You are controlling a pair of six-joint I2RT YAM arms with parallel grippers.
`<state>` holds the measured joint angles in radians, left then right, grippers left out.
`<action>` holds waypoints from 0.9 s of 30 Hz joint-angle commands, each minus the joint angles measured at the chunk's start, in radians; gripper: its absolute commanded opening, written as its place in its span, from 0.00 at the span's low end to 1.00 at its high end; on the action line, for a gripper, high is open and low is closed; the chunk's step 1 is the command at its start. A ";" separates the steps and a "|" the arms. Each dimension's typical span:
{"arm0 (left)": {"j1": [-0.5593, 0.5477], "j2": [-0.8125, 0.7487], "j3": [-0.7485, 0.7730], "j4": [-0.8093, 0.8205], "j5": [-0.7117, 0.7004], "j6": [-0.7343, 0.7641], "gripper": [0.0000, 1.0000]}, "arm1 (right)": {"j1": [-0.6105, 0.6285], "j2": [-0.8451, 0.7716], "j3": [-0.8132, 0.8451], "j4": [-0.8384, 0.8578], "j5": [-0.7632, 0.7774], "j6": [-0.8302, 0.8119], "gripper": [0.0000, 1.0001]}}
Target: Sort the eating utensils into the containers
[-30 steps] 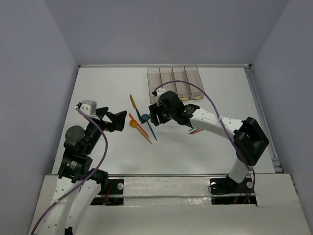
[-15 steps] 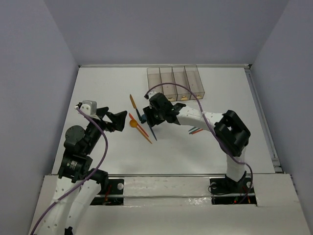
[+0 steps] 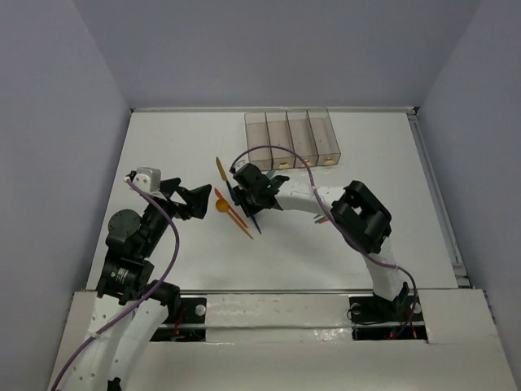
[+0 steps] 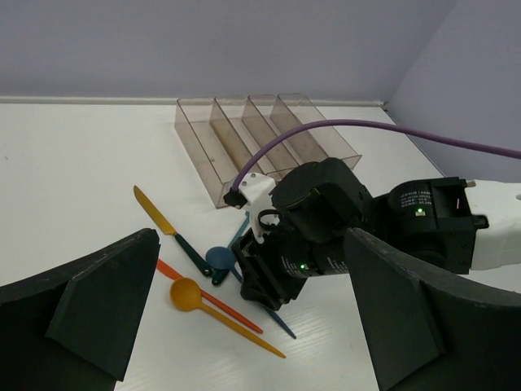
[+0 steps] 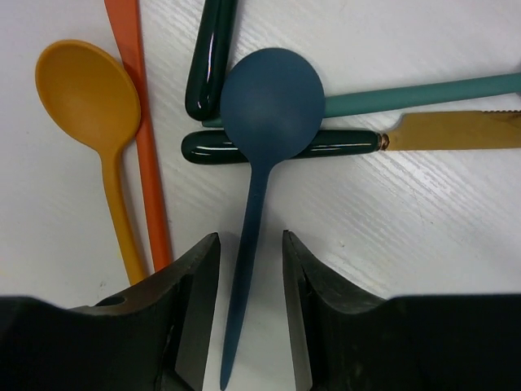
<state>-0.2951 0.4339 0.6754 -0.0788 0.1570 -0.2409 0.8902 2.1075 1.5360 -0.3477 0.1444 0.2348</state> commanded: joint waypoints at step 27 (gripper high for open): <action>-0.004 -0.009 0.033 0.039 -0.007 0.002 0.99 | 0.047 -0.176 0.049 0.044 0.184 0.023 0.00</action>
<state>-0.2951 0.4335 0.6754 -0.0792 0.1528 -0.2409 0.9306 2.0773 1.5578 -0.3836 0.2764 0.2676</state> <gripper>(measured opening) 0.991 0.128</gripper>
